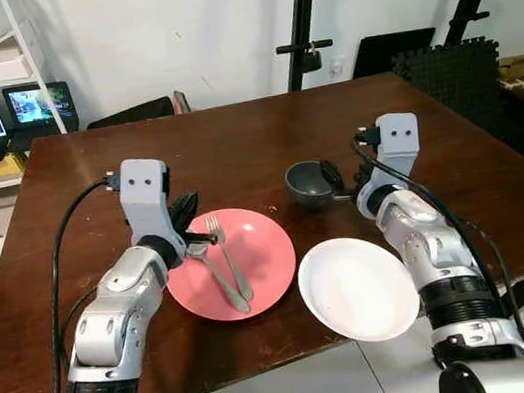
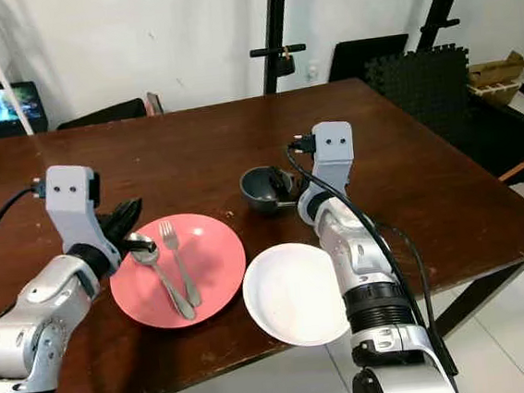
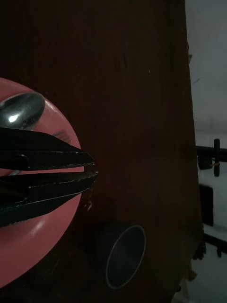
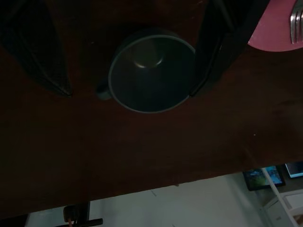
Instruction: Setting the table
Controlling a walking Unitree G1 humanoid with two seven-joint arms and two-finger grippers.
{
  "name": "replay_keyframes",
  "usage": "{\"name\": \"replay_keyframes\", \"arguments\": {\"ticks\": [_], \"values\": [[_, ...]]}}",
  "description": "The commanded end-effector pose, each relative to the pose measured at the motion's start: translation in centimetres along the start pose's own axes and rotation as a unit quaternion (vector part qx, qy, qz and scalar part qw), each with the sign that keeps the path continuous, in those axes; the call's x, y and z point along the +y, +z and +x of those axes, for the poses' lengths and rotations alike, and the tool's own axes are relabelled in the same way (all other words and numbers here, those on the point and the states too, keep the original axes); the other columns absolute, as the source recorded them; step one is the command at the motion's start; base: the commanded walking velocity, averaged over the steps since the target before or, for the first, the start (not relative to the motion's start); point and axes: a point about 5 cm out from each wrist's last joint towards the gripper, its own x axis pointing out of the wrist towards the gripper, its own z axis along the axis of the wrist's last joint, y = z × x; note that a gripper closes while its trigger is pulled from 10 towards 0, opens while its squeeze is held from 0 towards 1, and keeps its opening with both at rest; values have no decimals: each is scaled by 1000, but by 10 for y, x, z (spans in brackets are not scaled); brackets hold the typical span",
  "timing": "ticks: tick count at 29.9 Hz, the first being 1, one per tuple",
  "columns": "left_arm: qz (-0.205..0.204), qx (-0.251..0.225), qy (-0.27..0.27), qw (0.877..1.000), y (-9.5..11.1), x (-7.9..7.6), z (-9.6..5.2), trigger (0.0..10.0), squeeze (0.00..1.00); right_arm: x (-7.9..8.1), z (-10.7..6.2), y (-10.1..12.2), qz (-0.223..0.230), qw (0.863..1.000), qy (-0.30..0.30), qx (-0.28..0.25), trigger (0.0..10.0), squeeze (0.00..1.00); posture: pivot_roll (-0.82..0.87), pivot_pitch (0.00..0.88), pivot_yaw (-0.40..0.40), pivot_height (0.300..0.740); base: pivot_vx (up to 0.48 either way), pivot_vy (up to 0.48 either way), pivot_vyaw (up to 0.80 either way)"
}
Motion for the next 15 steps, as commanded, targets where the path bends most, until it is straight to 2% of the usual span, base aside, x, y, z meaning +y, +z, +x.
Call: {"name": "replay_keyframes", "arguments": {"ticks": [1, 6, 15], "values": [[7, 8, 1, 1000, -6, 0, 0, 10000, 0, 2, 0, -5, 5, 1000, 3, 5, 10000, 0, 3, 114, 71, 740, 0, 0, 0], [13, 7, 5, 1000, -7, 0, 0, 10000, 0, 5, 0, -5, 4, 1000, 8, 4, 10000, 0, 2, 111, 71, 740, 0, 0, 0], [14, 10, 14, 1000, -8, 1, 3, 10000, 0, 8, 1, -5, 6, 1000, 16, 3, 10000, 0, 0, 112, 71, 740, 0, -292, 0]]}}
